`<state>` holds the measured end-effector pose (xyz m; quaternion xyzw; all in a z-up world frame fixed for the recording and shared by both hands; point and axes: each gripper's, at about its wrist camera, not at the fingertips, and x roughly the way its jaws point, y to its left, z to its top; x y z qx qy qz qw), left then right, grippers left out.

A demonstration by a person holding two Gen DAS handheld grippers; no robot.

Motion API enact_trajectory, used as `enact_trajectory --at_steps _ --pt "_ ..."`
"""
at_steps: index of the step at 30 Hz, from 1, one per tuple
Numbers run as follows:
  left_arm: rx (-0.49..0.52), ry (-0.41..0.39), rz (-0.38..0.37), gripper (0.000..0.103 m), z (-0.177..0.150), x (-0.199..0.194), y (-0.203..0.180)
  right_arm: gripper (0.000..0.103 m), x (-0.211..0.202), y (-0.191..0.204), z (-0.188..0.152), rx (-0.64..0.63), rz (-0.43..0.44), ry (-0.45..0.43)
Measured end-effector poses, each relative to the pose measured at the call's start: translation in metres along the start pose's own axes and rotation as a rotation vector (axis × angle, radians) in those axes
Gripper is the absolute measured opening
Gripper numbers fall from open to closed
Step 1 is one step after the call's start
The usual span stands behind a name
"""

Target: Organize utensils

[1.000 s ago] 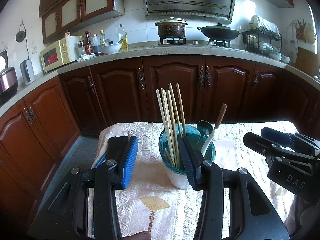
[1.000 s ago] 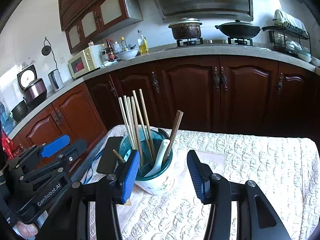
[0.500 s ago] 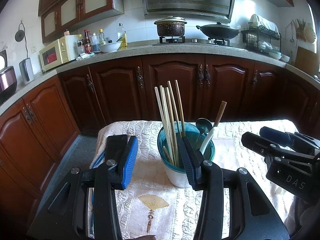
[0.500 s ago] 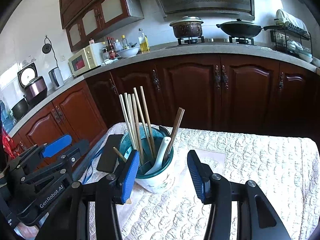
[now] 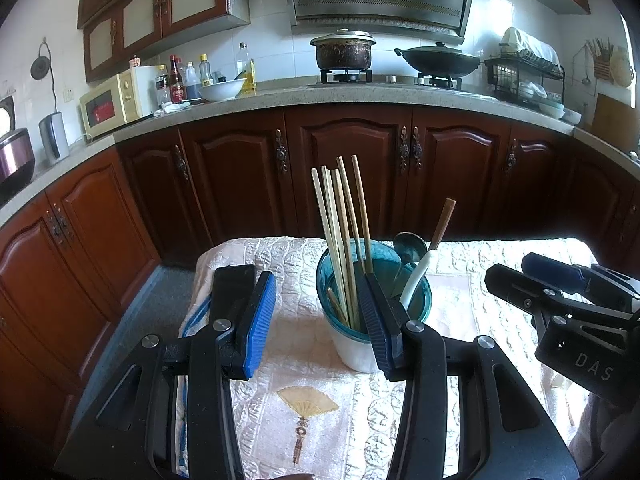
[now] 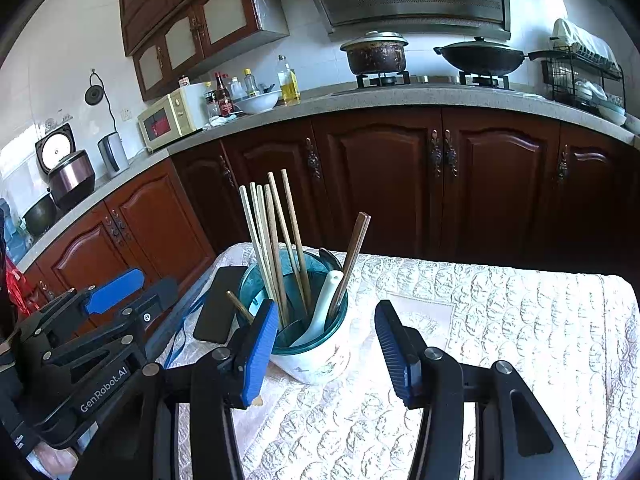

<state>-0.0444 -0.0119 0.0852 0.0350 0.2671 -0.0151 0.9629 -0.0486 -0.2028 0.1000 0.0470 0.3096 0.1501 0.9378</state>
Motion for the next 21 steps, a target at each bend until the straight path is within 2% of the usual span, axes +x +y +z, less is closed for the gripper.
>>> enact_trajectory --at_steps 21 --pt "-0.001 0.004 -0.004 0.043 -0.0011 0.0005 -0.0006 0.049 0.001 0.0012 -0.0021 -0.001 -0.001 0.007"
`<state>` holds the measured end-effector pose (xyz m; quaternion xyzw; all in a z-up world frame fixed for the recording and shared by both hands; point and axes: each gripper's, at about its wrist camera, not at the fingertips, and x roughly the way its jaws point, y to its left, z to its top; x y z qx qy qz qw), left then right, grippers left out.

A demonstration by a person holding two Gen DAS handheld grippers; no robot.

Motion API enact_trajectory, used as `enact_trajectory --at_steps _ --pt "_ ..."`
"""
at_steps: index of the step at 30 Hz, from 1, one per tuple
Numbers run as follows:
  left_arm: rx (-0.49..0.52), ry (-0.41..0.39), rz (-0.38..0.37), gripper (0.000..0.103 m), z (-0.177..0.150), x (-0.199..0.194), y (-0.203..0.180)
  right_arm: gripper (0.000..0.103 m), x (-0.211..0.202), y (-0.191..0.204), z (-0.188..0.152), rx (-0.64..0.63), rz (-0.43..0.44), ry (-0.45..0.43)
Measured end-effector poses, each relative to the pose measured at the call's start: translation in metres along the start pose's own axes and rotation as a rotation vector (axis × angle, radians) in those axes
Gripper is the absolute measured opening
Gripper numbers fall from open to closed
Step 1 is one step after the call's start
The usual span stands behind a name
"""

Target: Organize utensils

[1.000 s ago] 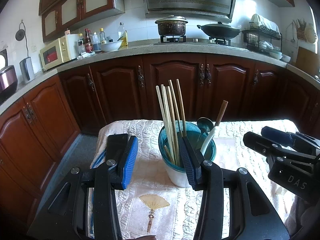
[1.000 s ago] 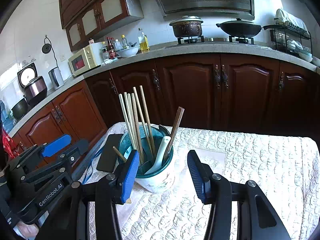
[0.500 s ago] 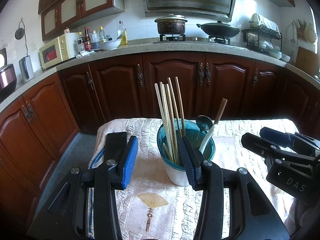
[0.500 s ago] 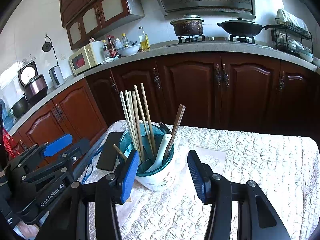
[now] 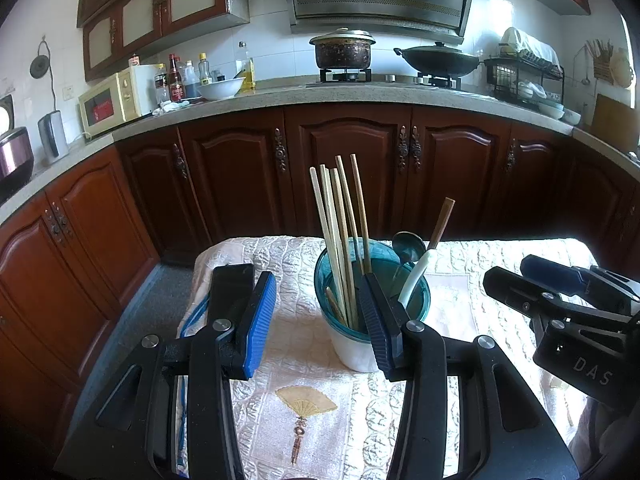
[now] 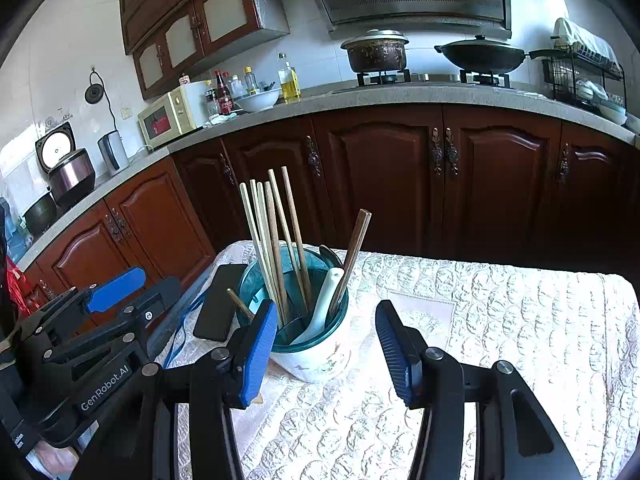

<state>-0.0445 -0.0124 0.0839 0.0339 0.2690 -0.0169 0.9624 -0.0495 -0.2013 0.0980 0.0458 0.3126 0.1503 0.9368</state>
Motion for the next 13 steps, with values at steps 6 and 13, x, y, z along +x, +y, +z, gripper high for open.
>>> enact_trajectory --at_steps 6,13 --pt "0.016 -0.033 -0.022 0.043 -0.002 -0.004 -0.003 0.049 -0.002 -0.002 -0.001 0.004 -0.002 0.0" --pt "0.036 -0.037 -0.028 0.043 -0.003 -0.006 -0.008 0.049 -0.005 -0.013 -0.003 0.027 -0.017 -0.003"
